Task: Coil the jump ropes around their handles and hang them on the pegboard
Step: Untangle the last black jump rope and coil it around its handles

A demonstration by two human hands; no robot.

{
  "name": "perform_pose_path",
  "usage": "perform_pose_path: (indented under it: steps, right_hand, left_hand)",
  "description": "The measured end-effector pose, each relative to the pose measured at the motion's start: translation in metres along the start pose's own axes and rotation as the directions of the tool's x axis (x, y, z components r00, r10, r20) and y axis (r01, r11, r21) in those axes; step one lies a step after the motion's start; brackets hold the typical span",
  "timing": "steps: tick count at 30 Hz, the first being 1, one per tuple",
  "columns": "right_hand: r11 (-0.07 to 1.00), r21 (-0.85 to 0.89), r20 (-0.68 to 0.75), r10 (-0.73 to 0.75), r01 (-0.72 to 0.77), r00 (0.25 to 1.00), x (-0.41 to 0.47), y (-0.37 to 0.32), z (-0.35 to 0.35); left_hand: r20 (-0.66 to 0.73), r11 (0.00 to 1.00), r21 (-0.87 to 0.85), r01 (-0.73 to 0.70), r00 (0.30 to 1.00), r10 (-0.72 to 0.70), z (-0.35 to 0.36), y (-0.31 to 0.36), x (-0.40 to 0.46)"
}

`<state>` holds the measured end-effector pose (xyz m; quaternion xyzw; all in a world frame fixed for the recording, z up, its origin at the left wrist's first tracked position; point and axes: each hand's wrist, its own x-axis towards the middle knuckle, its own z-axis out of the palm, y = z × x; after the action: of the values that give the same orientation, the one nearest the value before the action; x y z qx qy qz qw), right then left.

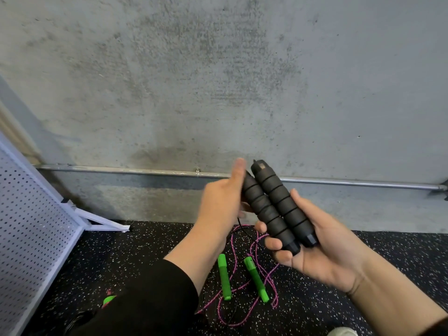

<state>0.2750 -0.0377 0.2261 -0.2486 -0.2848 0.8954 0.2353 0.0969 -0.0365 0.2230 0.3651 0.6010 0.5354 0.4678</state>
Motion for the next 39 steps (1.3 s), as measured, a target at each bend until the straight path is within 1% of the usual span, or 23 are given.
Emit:
perform_pose_path:
  steps: [1, 2, 3, 4, 5, 7, 8, 9, 11, 13, 14, 16, 20, 23, 25, 26, 28, 30, 32, 34, 36, 38, 39]
  right_hand:
    - [1.0, -0.005, 0.008, 0.0, 0.0, 1.0, 0.0, -0.001, -0.002]
    - [1.0, -0.019, 0.015, 0.005, -0.005, 1.0, 0.0, -0.001, -0.003]
    - [0.999, -0.038, 0.028, 0.018, -0.017, 0.999, 0.0, -0.001, -0.003]
    - [0.998, -0.058, 0.05, 0.038, -0.035, 0.998, -0.001, -0.001, -0.003]
    - [0.995, -0.08, 0.075, 0.061, -0.055, 0.995, -0.001, 0.0, -0.003]
    - [0.988, -0.132, 0.115, 0.1, -0.084, 0.988, -0.002, 0.002, -0.003]
    - [0.983, -0.158, 0.129, 0.109, -0.088, 0.986, -0.002, 0.002, -0.003]
    - [0.981, -0.175, 0.148, 0.11, -0.083, 0.983, -0.002, 0.003, -0.003]
    - [0.987, -0.154, 0.216, 0.083, -0.05, 0.973, -0.003, 0.001, -0.002]
    - [0.998, -0.055, 0.316, 0.019, -0.002, 0.948, -0.002, -0.004, -0.002]
    - [1.0, -0.001, 0.355, -0.017, 0.019, 0.935, -0.002, -0.007, -0.002]
    - [0.997, 0.053, 0.378, -0.069, 0.053, 0.923, -0.003, -0.012, -0.001]
    - [0.991, 0.074, 0.368, -0.129, 0.109, 0.921, -0.002, -0.014, -0.002]
    - [0.985, 0.108, 0.354, -0.161, 0.131, 0.921, 0.0, -0.016, -0.006]
    - [0.981, 0.087, 0.3, -0.19, 0.171, 0.935, -0.001, -0.017, -0.006]
    - [0.977, 0.059, 0.25, -0.214, 0.206, 0.944, -0.002, -0.018, -0.003]
    - [0.951, -0.051, 0.088, -0.301, 0.306, 0.95, -0.003, -0.017, 0.006]
    - [0.902, -0.212, -0.082, -0.4, 0.376, 0.913, -0.003, -0.017, 0.013]
    - [0.843, -0.383, -0.165, -0.465, 0.378, 0.87, -0.002, -0.018, 0.017]
    - [0.773, -0.525, -0.197, -0.518, 0.356, 0.832, -0.001, -0.017, 0.021]
    - [0.64, -0.714, -0.2, -0.574, 0.283, 0.794, 0.0, -0.014, 0.024]
    - [0.45, -0.875, -0.17, -0.631, 0.179, 0.757, 0.002, -0.011, 0.022]
    - [0.371, -0.92, -0.161, -0.654, 0.128, 0.74, 0.002, -0.01, 0.019]
  left_hand:
    - [-0.147, 0.995, 0.058, -0.079, 0.985, 0.087, -0.007, 0.0, 0.004]
    - [-0.24, 0.984, 0.086, -0.154, 0.956, 0.171, -0.016, 0.0, 0.01]
    - [-0.274, 0.97, 0.095, -0.222, 0.931, 0.24, -0.023, -0.001, 0.016]
    - [-0.253, 0.956, 0.094, -0.276, 0.923, 0.291, -0.028, 0.0, 0.019]
    - [-0.179, 0.945, 0.099, -0.313, 0.928, 0.326, -0.032, 0.0, 0.021]
    - [0.038, 0.924, 0.091, -0.371, 0.929, 0.369, -0.035, 0.002, 0.019]
    - [0.115, 0.922, 0.067, -0.382, 0.921, 0.373, -0.036, 0.001, 0.016]
    - [0.158, 0.926, 0.018, -0.378, 0.915, 0.37, -0.035, 0.001, 0.013]
    - [0.164, 0.935, -0.117, -0.335, 0.922, 0.351, -0.033, 0.002, 0.006]
    - [0.165, 0.932, -0.24, -0.27, 0.935, 0.313, -0.03, 0.004, 0.002]
    - [0.18, 0.934, -0.26, -0.245, 0.938, 0.296, -0.027, 0.005, 0.0]
    - [0.223, 0.941, -0.258, -0.218, 0.934, 0.278, -0.023, 0.006, -0.002]
    - [0.249, 0.942, -0.248, -0.225, 0.925, 0.286, -0.014, 0.004, -0.005]
    - [0.23, 0.952, -0.173, -0.252, 0.93, 0.288, -0.007, 0.006, -0.007]
    - [0.24, 0.95, -0.088, -0.298, 0.92, 0.311, -0.004, 0.005, -0.006]
    - [0.252, 0.948, -0.056, -0.313, 0.914, 0.317, -0.003, 0.004, -0.007]
    - [0.295, 0.948, 0.003, -0.317, 0.906, 0.302, -0.001, 0.004, -0.009]
    - [0.34, 0.949, 0.082, -0.303, 0.904, 0.259, -0.001, 0.003, -0.013]
    - [0.345, 0.955, 0.126, -0.269, 0.914, 0.212, -0.001, 0.003, -0.015]
    - [0.331, 0.956, 0.177, -0.234, 0.929, 0.166, -0.004, 0.003, -0.015]
    - [0.324, 0.965, 0.195, -0.175, 0.94, 0.105, -0.005, 0.004, -0.015]
    - [0.339, 0.985, 0.151, -0.081, 0.94, 0.026, -0.007, 0.005, -0.017]
    - [0.353, 0.99, 0.133, -0.043, 0.935, -0.007, -0.008, 0.004, -0.018]
